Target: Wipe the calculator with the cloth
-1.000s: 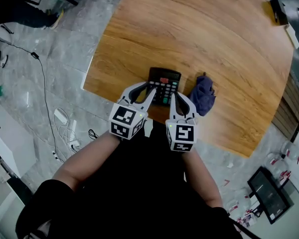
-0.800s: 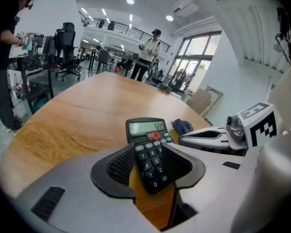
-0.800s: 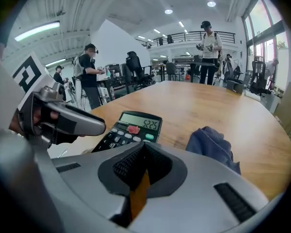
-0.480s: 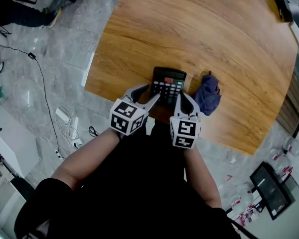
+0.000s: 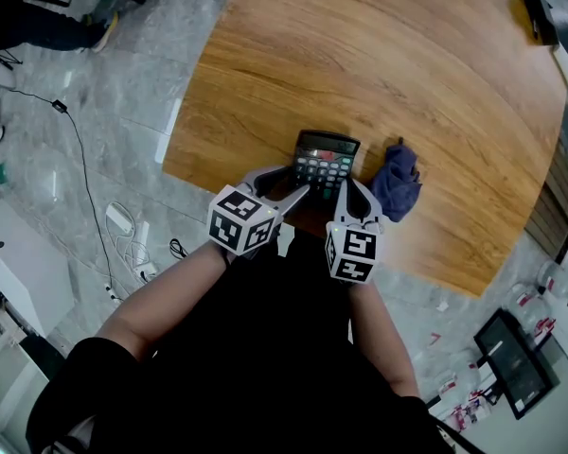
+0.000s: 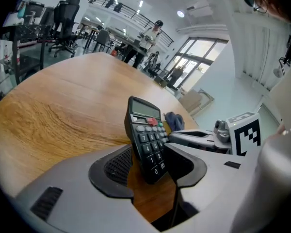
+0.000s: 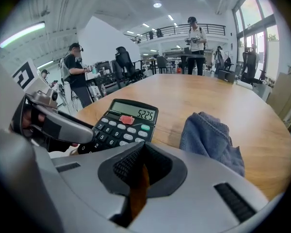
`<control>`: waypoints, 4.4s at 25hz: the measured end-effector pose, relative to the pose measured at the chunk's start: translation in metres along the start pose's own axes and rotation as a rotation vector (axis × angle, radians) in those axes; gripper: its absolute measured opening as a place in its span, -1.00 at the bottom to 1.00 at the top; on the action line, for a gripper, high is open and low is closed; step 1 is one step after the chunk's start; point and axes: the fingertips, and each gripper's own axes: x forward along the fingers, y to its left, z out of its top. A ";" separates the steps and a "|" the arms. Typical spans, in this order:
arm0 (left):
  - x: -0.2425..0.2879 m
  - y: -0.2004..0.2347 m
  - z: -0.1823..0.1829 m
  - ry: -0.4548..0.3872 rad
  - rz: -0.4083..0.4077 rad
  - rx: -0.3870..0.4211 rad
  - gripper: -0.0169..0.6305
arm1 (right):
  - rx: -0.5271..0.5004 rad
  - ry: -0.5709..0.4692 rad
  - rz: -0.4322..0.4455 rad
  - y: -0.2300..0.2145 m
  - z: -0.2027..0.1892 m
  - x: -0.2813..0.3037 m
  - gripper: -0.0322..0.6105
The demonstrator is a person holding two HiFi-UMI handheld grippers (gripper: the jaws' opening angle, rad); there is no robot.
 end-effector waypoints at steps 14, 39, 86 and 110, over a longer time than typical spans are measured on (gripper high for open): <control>0.013 -0.008 -0.002 0.011 -0.093 -0.104 -0.32 | 0.027 -0.014 0.000 -0.004 -0.001 0.000 -0.85; 0.014 -0.050 0.035 -0.096 -0.230 -0.071 -0.73 | 0.017 -0.059 -0.086 -0.052 0.029 -0.035 -0.75; -0.010 -0.093 0.089 -0.193 -0.237 -0.008 -0.73 | -0.115 -0.321 0.166 -0.023 0.145 -0.097 -0.72; -0.023 -0.093 0.107 -0.269 -0.202 -0.004 -0.73 | -0.119 -0.223 0.238 0.003 0.094 -0.083 -0.72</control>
